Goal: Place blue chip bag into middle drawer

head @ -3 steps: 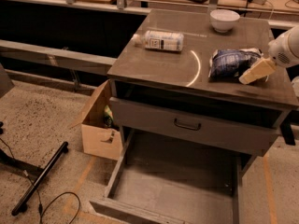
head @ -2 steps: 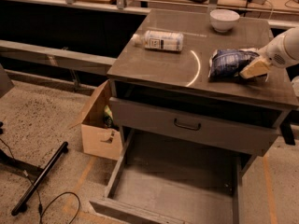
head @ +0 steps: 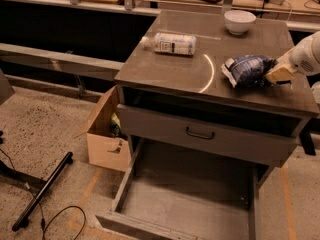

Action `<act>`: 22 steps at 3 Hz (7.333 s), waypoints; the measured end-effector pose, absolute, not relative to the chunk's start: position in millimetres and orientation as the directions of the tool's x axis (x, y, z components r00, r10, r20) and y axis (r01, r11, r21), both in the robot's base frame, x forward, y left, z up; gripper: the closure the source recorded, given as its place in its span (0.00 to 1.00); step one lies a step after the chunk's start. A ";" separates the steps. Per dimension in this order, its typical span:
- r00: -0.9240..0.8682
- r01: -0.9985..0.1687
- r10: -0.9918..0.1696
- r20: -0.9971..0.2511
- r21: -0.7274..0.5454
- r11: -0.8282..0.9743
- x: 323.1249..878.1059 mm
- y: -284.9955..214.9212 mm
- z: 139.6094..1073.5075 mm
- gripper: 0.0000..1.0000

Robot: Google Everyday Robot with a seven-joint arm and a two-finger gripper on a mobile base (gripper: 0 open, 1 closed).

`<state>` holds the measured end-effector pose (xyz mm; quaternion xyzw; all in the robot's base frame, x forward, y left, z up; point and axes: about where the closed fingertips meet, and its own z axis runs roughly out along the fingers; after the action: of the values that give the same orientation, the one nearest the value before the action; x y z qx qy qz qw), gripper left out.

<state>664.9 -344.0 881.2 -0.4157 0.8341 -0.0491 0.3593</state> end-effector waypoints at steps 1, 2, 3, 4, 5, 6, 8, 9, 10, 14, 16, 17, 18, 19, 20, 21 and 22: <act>-0.390 -0.659 -0.731 -0.560 -0.385 0.647 628.4 -347.5 896.4 1.00; -0.407 -0.658 -0.732 -0.546 -0.380 0.650 575.7 -346.8 905.9 1.00; -0.430 -0.680 -0.740 -0.517 -0.354 0.642 524.0 -338.8 898.4 1.00; -0.414 -0.731 -0.761 -0.501 -0.315 0.605 490.1 -323.2 880.1 1.00; -0.411 -0.737 -0.765 -0.497 -0.312 0.599 486.9 -322.2 876.5 1.00; -0.401 -0.745 -0.778 -0.483 -0.322 0.584 482.2 -317.8 878.7 1.00; -0.487 -0.765 -0.655 -0.578 -0.078 0.639 425.8 -286.5 816.5 1.00; -0.551 -0.737 -0.540 -0.636 0.068 0.672 404.0 -267.5 783.2 1.00; -0.581 -0.720 -0.448 -0.680 0.171 0.673 392.8 -247.8 753.0 1.00; -0.541 -0.694 -0.468 -0.699 0.058 0.717 409.8 -228.0 658.9 1.00; -0.563 -0.573 -0.430 -0.706 -0.042 0.819 460.9 -265.6 581.5 1.00; -0.579 -0.537 -0.410 -0.705 -0.048 0.842 484.8 -274.3 547.4 1.00; -0.595 -0.542 -0.403 -0.696 -0.022 0.840 491.9 -265.2 520.2 1.00; -0.605 -0.536 -0.377 -0.701 0.008 0.844 493.1 -252.1 500.7 1.00; -0.606 -0.538 -0.354 -0.713 0.039 0.842 491.9 -232.9 487.4 0.82; -0.613 -0.539 -0.341 -0.713 0.062 0.840 493.1 -218.1 474.5 0.59; -0.621 -0.543 -0.340 -0.706 0.075 0.836 492.9 -208.4 464.2 0.36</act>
Offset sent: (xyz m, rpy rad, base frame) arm -0.1680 -0.0021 0.0325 -0.0277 0.0496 -0.0251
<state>492.9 -208.4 464.2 -0.2485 0.8891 0.1419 0.3572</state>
